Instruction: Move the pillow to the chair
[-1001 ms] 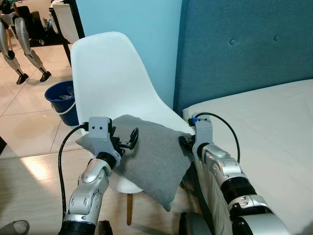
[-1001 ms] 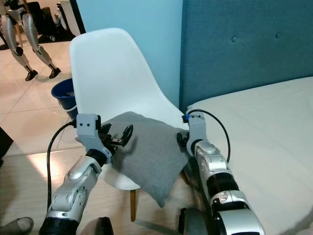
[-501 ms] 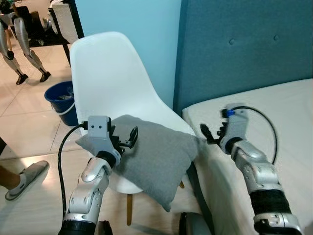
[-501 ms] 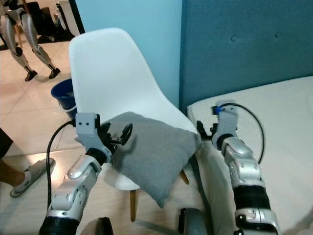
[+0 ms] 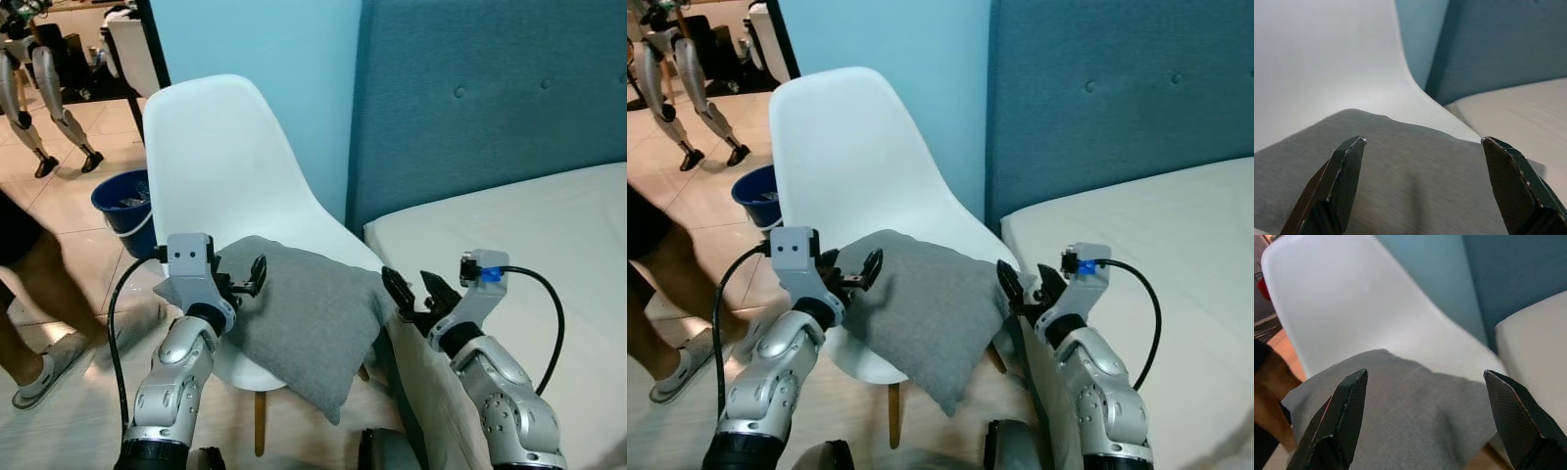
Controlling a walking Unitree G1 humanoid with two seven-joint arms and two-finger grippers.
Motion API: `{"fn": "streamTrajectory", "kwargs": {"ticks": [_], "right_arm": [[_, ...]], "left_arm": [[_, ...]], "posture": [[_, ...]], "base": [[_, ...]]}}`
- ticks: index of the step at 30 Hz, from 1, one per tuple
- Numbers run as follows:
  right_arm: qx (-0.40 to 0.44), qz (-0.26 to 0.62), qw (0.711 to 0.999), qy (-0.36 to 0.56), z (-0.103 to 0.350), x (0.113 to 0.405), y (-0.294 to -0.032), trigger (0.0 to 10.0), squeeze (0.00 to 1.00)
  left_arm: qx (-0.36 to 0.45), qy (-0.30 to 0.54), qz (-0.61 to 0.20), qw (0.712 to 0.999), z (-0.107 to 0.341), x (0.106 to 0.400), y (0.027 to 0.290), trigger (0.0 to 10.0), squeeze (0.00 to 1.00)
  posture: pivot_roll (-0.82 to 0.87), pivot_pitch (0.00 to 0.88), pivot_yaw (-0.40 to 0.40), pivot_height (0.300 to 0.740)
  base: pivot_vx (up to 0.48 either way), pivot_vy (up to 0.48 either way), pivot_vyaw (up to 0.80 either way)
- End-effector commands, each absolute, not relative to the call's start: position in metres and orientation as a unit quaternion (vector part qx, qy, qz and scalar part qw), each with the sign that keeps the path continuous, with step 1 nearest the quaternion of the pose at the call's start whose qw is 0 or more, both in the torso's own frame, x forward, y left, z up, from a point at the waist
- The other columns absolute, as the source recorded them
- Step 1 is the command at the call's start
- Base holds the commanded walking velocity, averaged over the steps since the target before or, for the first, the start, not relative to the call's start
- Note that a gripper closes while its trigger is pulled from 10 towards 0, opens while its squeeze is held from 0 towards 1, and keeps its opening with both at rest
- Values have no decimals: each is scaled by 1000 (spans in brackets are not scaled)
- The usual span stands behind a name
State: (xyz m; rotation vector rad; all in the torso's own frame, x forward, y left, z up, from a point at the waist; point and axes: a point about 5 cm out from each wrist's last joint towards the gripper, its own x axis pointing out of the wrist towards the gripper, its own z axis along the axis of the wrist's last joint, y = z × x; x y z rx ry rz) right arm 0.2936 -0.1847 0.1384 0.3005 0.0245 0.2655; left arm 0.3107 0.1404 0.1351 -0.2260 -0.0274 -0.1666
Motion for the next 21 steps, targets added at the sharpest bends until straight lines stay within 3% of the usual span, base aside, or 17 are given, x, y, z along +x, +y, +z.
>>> {"fn": "streamTrajectory", "kwargs": {"ticks": [1, 4, 11, 21], "right_arm": [[142, 133, 981, 4, 140, 295, -185, 10000, 0], [137, 127, 982, 4, 140, 295, -185, 10000, 0], [111, 82, 990, 14, 132, 266, -186, 10000, 0], [59, 119, 991, 9, 134, 276, -180, 10000, 0]], "left_arm": [[-108, -14, -83, 991, 135, 312, 142, 10000, 0], [-110, -17, -83, 990, 135, 312, 143, 10000, 0], [-89, -19, -29, 995, 123, 291, 163, 10000, 0], [-46, 2, 45, 998, 114, 283, 177, 10000, 0]], "posture": [[-89, 0, 8, 600], [-90, 0, 11, 605], [-113, 0, 13, 630], [-76, 0, -10, 670]], "base": [[0, 0, 0], [0, 0, 0], [0, 0, 0], [0, 0, 0]]}}
